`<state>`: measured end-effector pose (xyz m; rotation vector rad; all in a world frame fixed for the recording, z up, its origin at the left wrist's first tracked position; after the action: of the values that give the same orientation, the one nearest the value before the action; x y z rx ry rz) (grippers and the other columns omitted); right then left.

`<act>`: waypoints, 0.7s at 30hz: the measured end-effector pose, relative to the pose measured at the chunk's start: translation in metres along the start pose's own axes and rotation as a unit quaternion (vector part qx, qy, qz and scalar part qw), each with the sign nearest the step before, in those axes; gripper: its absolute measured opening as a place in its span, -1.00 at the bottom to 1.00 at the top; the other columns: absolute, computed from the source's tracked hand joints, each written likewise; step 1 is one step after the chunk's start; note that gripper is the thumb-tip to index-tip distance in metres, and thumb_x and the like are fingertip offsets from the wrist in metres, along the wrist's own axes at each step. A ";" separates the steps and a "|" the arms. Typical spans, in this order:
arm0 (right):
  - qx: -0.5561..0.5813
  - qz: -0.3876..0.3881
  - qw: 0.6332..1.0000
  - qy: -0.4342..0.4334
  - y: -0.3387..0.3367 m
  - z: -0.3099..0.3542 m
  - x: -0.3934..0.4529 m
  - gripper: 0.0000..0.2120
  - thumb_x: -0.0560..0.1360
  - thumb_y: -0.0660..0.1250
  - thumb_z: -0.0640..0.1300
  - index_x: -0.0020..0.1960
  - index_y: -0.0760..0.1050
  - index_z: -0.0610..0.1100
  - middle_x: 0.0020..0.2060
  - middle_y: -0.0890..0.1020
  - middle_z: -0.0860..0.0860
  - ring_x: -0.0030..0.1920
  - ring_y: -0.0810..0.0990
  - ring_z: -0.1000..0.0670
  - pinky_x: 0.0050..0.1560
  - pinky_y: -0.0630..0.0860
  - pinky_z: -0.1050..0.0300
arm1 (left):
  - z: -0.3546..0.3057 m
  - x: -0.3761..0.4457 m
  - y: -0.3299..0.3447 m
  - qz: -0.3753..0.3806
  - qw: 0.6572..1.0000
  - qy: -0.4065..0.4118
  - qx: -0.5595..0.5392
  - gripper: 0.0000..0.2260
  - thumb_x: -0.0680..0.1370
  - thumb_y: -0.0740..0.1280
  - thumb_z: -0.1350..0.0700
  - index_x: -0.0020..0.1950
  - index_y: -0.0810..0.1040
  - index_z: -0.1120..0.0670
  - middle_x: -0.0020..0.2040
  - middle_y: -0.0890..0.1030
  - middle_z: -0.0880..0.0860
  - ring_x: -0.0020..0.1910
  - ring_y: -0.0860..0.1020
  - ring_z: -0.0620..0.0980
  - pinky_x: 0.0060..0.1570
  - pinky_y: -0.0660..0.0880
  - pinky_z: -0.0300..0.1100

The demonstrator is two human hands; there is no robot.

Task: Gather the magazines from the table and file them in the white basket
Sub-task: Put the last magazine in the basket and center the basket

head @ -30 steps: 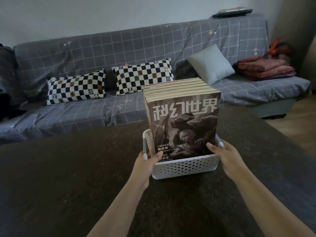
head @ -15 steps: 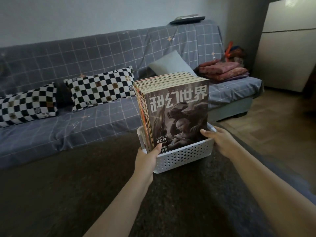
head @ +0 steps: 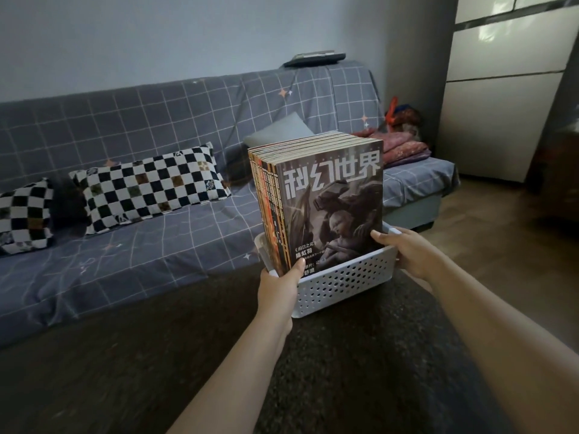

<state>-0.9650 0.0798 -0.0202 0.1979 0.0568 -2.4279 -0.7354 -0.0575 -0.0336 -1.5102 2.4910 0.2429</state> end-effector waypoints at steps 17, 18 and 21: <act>-0.049 -0.024 0.995 0.085 -0.010 -0.001 0.006 -0.46 0.35 0.45 0.13 0.21 0.38 -0.07 0.03 0.58 -0.11 0.01 0.56 -0.13 -0.05 0.47 -0.05 | -0.007 -0.004 0.018 -0.025 1.000 -0.010 0.012 -0.36 0.48 0.42 -0.08 0.45 0.25 0.11 0.33 0.46 0.11 0.30 0.43 0.13 0.26 0.37 0.04; -0.059 -0.032 0.993 0.092 -0.010 -0.001 0.004 -0.42 0.33 0.45 0.16 0.23 0.39 -0.10 0.07 0.57 -0.12 0.03 0.55 -0.15 0.06 0.45 -0.11 | -0.007 -0.004 0.017 -0.026 0.999 -0.012 0.016 -0.36 0.48 0.42 -0.08 0.45 0.25 0.11 0.34 0.46 0.11 0.31 0.43 0.13 0.26 0.37 0.04; -0.079 -0.066 0.990 0.095 -0.009 0.001 -0.003 -0.27 0.32 0.44 0.21 0.36 0.35 -0.12 0.21 0.51 -0.15 0.13 0.52 -0.18 0.25 0.36 -0.20 | -0.010 -0.007 0.017 -0.018 1.000 -0.014 0.013 -0.35 0.48 0.42 -0.08 0.46 0.24 0.11 0.36 0.45 0.12 0.33 0.42 0.14 0.29 0.35 0.06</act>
<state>-0.9687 0.0879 -0.0191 0.3625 0.3570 -2.5149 -0.7482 -0.0465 -0.0221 -1.5284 2.4342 0.2223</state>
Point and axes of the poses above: each hand's wrist, its own x-axis towards the middle knuckle, its own y-axis out of the palm, z = x × y, the point moved 6 cm from there along x, towards the middle knuckle
